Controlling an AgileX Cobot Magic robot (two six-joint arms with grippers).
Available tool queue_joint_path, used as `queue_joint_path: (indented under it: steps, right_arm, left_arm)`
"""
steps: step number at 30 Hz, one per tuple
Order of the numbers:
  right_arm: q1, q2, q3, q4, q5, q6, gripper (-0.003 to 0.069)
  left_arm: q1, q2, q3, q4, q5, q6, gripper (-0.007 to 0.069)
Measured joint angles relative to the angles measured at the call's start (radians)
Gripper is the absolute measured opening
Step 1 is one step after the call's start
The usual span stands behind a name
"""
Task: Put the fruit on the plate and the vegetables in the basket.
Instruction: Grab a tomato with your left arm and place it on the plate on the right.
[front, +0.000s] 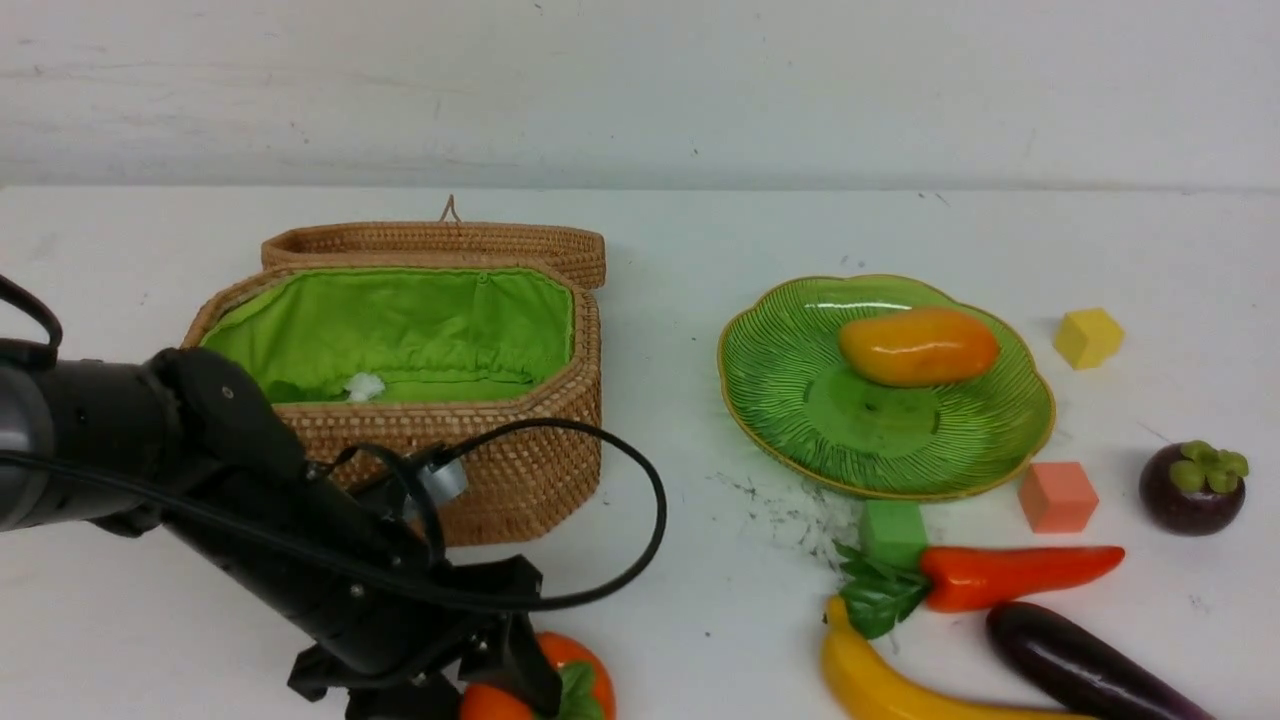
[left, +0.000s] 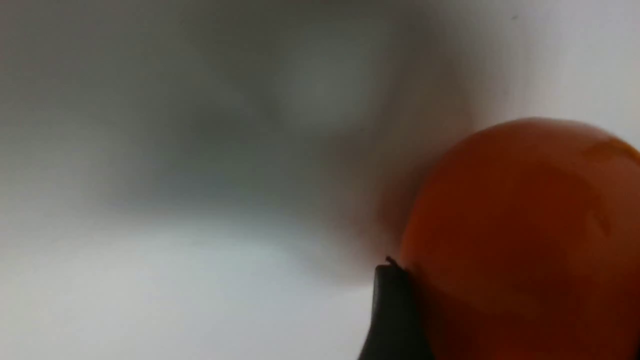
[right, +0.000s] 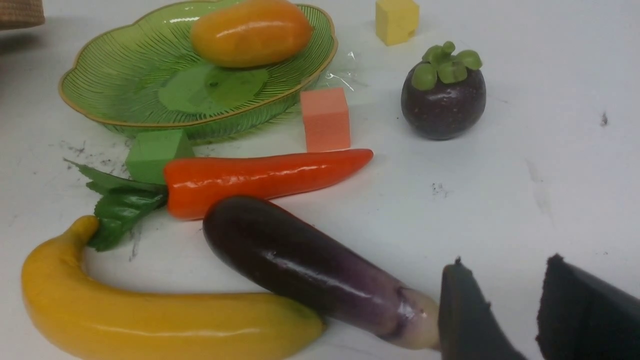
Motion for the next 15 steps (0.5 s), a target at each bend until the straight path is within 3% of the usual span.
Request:
queue_joint_path:
  steps: [4, 8, 15]
  right_arm:
    - [0.0, 0.0, 0.0, 0.0, 0.0, 0.0, 0.0245]
    - [0.0, 0.0, 0.0, 0.0, 0.0, 0.0, 0.0245]
    - [0.0, 0.0, 0.0, 0.0, 0.0, 0.0, 0.0245]
  left_arm:
    - [0.0, -0.01, -0.025, -0.153, 0.075, 0.129, 0.0458]
    - [0.0, -0.015, -0.123, -0.314, 0.112, 0.183, 0.0458]
    - [-0.009, 0.039, -0.406, -0.357, 0.1, 0.154, 0.0458]
